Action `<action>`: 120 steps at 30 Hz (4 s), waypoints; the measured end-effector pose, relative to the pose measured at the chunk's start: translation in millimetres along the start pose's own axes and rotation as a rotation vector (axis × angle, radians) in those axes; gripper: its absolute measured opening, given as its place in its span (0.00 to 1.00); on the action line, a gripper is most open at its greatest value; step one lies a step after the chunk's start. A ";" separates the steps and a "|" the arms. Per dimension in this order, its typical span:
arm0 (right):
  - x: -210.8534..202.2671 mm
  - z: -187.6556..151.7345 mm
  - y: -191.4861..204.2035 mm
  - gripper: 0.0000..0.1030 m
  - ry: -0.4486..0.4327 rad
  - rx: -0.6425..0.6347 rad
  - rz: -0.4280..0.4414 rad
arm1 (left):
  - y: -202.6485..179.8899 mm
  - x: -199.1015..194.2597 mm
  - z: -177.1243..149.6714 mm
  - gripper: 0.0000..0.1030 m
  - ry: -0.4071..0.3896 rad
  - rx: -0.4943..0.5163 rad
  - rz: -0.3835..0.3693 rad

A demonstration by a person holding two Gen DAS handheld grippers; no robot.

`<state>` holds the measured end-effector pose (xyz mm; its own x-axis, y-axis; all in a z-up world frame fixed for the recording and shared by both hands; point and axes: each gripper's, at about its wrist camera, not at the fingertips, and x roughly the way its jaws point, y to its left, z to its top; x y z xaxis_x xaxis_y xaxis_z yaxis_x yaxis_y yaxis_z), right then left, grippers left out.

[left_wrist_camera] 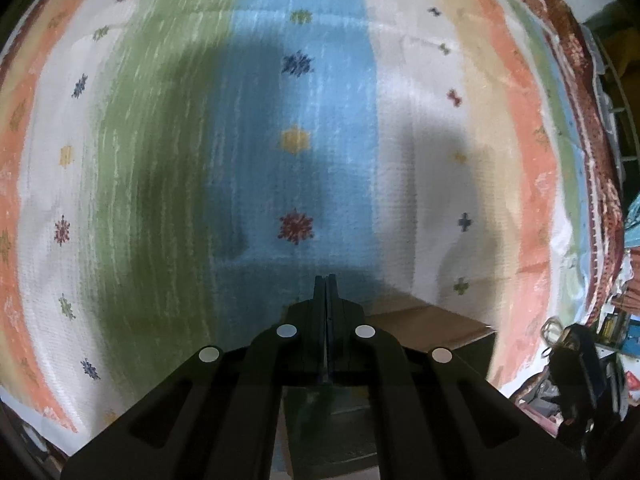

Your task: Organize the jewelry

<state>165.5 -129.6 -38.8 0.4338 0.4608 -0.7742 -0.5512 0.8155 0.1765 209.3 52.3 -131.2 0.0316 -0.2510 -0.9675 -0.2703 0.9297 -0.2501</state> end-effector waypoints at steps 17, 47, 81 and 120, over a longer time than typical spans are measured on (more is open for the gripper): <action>11.9 3.0 -3.9 0.12 0.031 0.000 -0.004 | -11.7 17.3 -19.0 0.16 0.066 0.092 0.087; 18.3 1.1 -5.7 0.12 0.053 -0.003 -0.011 | -27.5 16.8 -18.0 0.00 0.026 0.049 -0.023; 20.1 4.2 -2.6 0.12 0.054 -0.021 -0.024 | -19.2 51.0 -19.5 0.34 0.097 -0.023 0.017; 17.6 1.6 -7.8 0.12 0.085 -0.027 0.042 | -12.3 26.1 -43.0 0.00 -0.008 -0.021 0.095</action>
<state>178.6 -127.4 -52.9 0.3486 0.4622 -0.8154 -0.5873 0.7857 0.1943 172.0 22.7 -151.7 0.0127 -0.1601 -0.9870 -0.2928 0.9432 -0.1567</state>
